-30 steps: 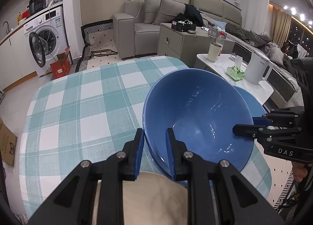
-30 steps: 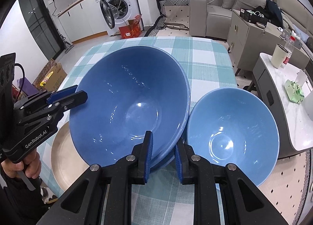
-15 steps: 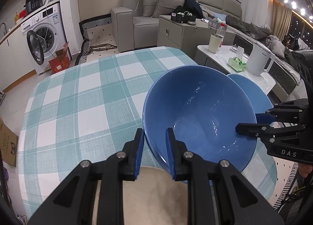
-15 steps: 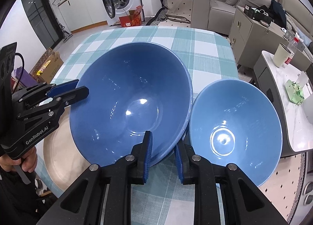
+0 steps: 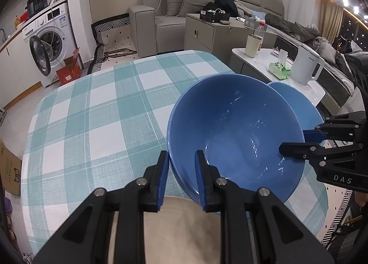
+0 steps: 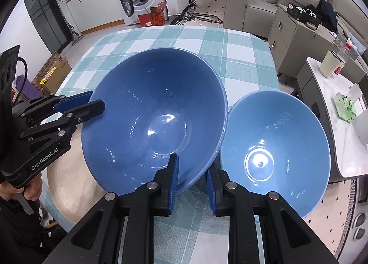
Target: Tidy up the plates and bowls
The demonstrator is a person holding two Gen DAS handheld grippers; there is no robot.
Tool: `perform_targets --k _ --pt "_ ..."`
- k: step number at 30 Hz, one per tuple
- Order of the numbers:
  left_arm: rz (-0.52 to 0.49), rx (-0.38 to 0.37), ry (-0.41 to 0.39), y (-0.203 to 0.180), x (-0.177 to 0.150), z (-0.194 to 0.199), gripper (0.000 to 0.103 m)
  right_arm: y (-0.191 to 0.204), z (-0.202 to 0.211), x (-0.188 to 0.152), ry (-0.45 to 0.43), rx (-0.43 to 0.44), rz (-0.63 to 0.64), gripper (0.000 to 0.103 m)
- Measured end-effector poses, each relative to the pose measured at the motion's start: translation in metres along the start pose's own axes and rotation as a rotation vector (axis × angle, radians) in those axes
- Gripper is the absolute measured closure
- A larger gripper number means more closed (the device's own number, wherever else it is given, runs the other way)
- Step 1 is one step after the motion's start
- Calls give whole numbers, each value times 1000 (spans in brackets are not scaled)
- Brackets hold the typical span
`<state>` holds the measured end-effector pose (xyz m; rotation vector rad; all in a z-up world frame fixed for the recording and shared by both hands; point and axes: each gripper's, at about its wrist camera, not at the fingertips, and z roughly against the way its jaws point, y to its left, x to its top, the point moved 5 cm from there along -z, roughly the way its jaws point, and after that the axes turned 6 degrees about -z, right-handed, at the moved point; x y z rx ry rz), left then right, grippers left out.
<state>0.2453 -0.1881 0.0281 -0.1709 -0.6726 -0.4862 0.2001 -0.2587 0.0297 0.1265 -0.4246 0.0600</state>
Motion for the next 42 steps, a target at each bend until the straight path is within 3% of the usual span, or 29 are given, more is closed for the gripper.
perform_targets --k 13,18,36,42 --pt "9 4 30 4 -3 -6 82 9 -5 3 17 -52 31 78" --pt "-1 1 40 2 -3 -10 82 14 -7 3 12 -132 84 75" --pt "2 -19 57 3 -7 -17 80 21 -16 4 15 -269 179 67" --pt "5 -29 52 4 -9 -13 77 26 -24 -1 4 -355 219 65"
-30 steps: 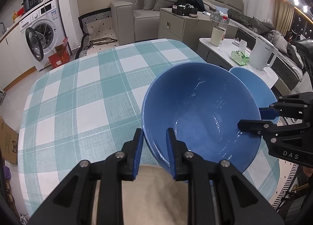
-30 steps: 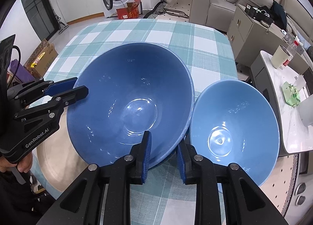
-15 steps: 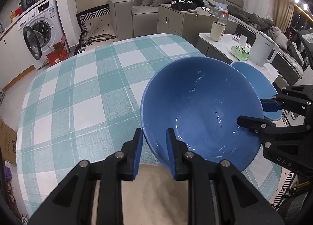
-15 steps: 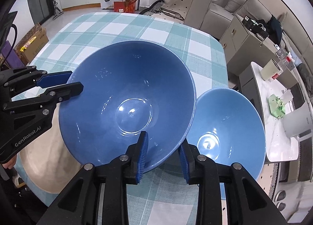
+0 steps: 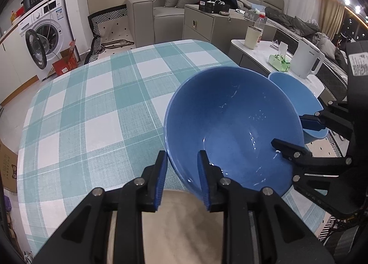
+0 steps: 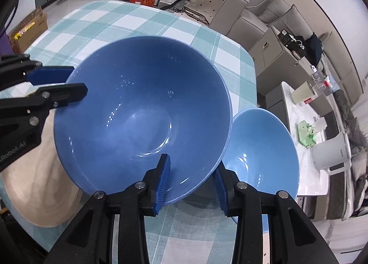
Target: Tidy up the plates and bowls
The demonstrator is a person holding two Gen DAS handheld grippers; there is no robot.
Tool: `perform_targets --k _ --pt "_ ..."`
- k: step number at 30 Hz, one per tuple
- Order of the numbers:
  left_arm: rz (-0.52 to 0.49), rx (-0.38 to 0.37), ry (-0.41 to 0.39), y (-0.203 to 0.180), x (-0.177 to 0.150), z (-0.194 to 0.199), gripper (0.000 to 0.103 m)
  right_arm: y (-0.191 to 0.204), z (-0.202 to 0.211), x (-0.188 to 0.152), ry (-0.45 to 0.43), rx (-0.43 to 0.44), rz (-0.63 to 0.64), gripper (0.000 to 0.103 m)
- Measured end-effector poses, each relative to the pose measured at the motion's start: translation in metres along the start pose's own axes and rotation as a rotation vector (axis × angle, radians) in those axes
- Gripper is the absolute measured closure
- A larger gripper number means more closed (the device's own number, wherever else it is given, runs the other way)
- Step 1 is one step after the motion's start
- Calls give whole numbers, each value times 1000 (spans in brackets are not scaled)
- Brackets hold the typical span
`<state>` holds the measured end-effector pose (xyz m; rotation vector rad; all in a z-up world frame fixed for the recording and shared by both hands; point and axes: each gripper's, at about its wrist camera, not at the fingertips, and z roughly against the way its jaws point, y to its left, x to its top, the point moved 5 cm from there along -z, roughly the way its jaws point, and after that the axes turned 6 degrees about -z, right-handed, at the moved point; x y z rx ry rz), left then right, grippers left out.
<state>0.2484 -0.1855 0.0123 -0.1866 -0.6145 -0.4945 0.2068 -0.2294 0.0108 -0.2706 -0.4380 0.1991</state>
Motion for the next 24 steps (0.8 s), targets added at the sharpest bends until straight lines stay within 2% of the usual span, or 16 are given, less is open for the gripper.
perform_targets --k 6,13,17,19,20,23,24 --pt "1 -3 -4 1 0 3 77 1 -2 0 2 12 0 58" --pt "0 -3 -13 2 1 5 76 -4 0 0 1 77 -30 53" --pt "-18 -6 -30 0 2 11 62 -8 5 -1 -12 124 -56 41" --pt "-23 -6 -32 0 3 13 62 -9 11 -1 -36 120 -62 29" --pt "-23 -4 -32 0 3 14 61 -9 14 -1 -45 131 -65 29" --pt "-29 1 -32 -1 5 17 50 -14 23 0 -74 136 -75 29" --pt "-36 1 -33 -3 5 19 50 -17 26 1 -89 136 -84 27"
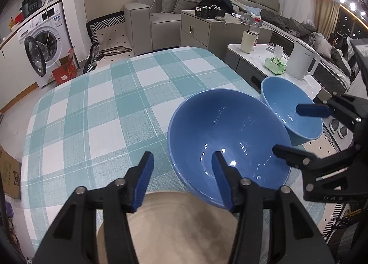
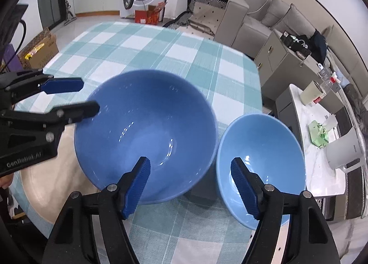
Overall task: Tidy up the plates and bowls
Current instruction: 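Open both grippers to release the bowl onto the stack, then move both open grippers to the rim of the light blue bowl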
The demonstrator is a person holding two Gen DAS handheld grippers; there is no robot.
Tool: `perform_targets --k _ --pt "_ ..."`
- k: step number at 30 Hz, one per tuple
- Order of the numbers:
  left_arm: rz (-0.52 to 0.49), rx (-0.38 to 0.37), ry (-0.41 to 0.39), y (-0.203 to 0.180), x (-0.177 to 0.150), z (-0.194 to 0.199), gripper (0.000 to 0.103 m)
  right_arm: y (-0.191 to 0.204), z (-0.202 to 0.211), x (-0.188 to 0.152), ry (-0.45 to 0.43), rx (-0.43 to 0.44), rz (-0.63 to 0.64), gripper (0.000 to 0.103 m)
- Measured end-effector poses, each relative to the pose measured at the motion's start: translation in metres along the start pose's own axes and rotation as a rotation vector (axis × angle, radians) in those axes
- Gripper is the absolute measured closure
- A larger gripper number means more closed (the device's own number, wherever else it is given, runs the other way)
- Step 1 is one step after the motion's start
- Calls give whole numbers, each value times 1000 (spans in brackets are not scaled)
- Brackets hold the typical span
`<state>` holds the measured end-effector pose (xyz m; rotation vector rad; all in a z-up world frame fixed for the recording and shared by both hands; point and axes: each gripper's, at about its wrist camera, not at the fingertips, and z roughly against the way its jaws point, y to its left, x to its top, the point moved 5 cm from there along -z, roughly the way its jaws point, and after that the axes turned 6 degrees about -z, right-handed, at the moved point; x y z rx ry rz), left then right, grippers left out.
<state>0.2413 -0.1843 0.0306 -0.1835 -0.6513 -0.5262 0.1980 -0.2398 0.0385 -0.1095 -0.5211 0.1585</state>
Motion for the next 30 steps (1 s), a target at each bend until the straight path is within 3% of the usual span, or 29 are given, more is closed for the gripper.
perform_targets --k 7,8,9,11,16,17,22,30 --pt "-21 -16 -17 -10 6 10 46 -28 22 6 -85 54 -115 10" --pt "-22 -22 -19 -11 7 11 39 -32 27 6 -104 56 -128 8" --pt "-22 -22 -23 -13 8 13 26 -36 31 6 -124 57 -136 5" --pt "-20 -11 -54 -15 12 18 15 -43 39 7 -152 55 -156 4" --pt "-19 -47 -88 -21 22 27 7 -64 65 3 -223 58 -224 1" --pt "-21 -58 -97 -24 24 29 0 -69 69 1 -231 52 -238 1" --pt "-23 -100 -133 -36 37 32 0 -96 88 -10 -264 80 -311 1" --pt "-40 -144 -134 -65 60 20 0 -138 101 -37 -270 46 -387 1"
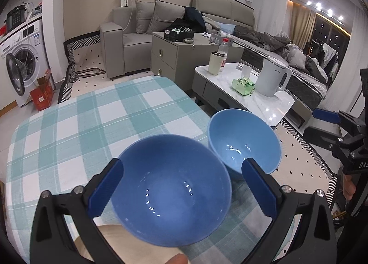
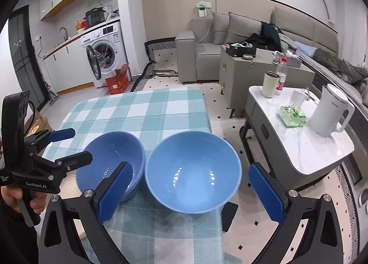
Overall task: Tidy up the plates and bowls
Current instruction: 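Move both open grippers to the rim of the light blue bowl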
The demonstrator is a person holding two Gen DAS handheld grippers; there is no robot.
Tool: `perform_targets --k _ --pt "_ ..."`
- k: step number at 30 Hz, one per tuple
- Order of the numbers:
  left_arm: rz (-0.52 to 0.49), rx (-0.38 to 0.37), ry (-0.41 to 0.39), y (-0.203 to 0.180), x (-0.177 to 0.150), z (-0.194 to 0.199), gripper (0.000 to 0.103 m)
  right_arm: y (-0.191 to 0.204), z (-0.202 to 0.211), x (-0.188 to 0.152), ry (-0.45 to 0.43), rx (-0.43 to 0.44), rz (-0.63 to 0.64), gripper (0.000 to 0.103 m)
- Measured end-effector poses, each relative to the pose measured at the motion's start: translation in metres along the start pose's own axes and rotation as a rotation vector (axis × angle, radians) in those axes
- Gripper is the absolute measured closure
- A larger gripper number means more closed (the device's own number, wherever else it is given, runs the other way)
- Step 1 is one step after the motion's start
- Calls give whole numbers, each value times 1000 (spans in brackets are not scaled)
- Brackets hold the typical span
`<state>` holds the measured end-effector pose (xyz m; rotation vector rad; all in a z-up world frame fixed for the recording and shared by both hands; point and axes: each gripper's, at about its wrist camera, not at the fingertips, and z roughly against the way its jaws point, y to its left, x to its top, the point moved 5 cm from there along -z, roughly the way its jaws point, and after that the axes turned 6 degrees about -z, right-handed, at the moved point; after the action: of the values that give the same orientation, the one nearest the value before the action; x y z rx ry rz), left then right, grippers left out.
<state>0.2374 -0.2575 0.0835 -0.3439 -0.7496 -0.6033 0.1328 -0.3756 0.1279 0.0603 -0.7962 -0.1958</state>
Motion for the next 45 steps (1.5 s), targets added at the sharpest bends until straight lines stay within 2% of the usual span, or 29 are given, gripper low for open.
perform_targets --k 6,14,23,31,37,45 --pt "-25 4 -45 -11 15 -12 0 -26 4 -7 8 -20 -33 1" --pt "-58 -15 -65 -21 30 -25 0 -46 4 -14 9 -16 -70 1" --pt "-147 -8 4 -35 37 -48 0 -61 -18 -22 67 -6 -125 1" --pt "-130 -6 66 -28 38 -73 1 -60 -42 -24 119 58 -180 1" --pt "-119 -51 94 -25 35 -90 1 -64 -61 -27 159 38 -195 1" --pt "-149 -57 128 -34 36 -112 1 -73 -78 -34 208 26 -221 1"
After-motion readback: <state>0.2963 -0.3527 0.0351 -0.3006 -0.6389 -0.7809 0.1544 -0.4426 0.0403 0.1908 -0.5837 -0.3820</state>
